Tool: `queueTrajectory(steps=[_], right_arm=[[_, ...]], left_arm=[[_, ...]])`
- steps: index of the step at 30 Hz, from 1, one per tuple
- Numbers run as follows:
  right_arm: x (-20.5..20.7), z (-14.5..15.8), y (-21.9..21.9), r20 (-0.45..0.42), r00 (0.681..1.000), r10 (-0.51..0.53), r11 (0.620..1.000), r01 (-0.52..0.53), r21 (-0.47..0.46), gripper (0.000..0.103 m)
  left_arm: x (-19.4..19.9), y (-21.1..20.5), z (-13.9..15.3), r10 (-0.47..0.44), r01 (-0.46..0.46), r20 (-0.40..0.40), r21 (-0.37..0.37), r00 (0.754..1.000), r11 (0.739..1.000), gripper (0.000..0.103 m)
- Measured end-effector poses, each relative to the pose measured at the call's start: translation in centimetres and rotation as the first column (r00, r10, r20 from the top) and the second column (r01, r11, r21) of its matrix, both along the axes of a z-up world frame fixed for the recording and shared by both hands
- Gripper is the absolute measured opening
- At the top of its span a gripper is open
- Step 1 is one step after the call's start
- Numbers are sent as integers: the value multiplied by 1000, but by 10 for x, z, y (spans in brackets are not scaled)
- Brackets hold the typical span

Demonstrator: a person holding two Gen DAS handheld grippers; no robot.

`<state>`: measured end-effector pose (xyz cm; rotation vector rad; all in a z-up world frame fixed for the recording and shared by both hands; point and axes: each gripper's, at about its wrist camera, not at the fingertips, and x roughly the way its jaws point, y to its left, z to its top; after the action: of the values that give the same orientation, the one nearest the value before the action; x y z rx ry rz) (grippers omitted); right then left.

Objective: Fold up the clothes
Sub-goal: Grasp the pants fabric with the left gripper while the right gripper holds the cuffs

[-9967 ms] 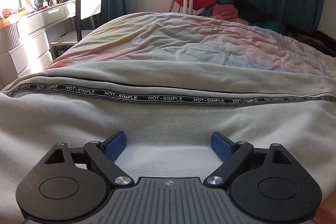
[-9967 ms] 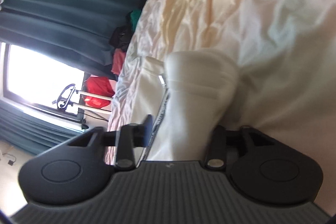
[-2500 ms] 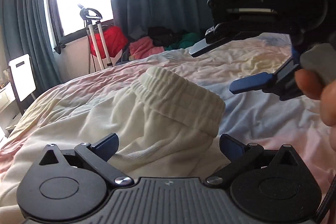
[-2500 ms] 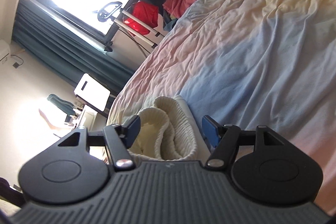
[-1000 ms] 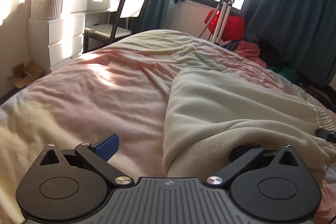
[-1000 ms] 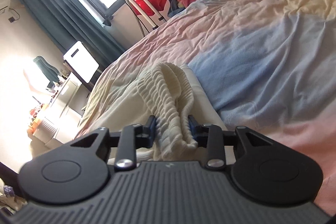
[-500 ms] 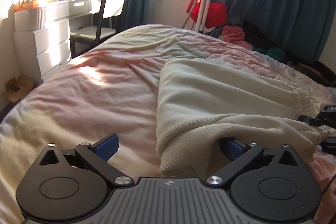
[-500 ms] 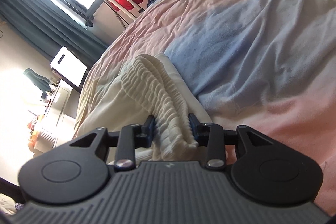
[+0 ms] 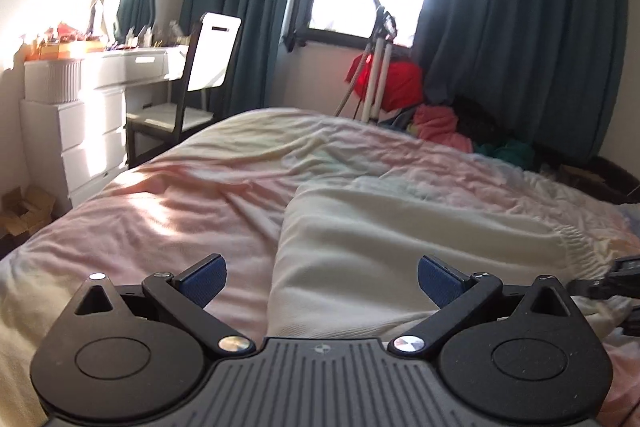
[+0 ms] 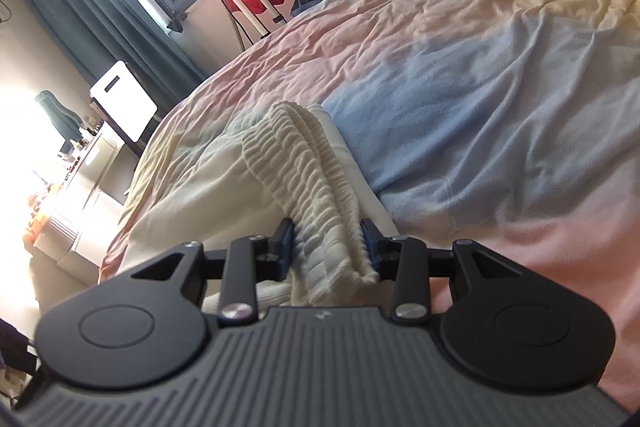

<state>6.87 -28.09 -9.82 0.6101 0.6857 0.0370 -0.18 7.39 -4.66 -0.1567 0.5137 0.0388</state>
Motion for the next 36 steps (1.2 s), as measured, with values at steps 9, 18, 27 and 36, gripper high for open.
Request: queueTrajectory(steps=[9,18,27,36], right_arm=[[1,6,18,1,1000,23,980,-22,-200,81],[22,-43,-16,-125,991,45,970,-13,243,97],[-2,5,-10,192,974,117,916,-180,359,97],[23,-31,9,-126,981,147,978,-124,170,94]], left_arm=[[14,6,-29,-4,2,-163,-12,987,1000,103],[14,8,-30,0,-6,-171,-36,985,999,103],[16,16,-33,37,-55,-191,-86,981,995,103],[15,20,-32,32,-62,-205,-139,978,988,103]])
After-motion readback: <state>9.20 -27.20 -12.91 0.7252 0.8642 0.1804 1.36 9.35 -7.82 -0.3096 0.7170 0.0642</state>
